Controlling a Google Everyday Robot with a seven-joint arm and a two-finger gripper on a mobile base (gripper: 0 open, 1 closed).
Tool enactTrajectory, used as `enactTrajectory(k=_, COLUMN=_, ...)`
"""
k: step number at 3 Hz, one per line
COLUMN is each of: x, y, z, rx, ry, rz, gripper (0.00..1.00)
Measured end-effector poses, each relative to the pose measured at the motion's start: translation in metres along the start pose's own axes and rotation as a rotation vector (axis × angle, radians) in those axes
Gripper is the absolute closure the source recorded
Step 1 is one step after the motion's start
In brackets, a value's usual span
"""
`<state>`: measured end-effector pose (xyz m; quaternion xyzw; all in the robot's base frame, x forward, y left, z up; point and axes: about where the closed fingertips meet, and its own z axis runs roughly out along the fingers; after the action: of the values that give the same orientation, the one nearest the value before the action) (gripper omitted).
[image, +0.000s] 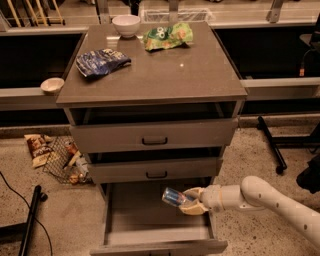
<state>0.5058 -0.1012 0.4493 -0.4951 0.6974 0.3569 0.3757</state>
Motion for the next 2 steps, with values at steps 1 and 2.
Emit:
enactTrajectory(k=1, x=0.021, y=-0.004, z=0.008, rx=0.019, ry=0.026, rz=0.039, gripper=1.0)
enactTrajectory(k=2, x=0.074, y=-0.02, z=0.031, rx=0.053, ry=0.086, rz=0.09, gripper=1.0)
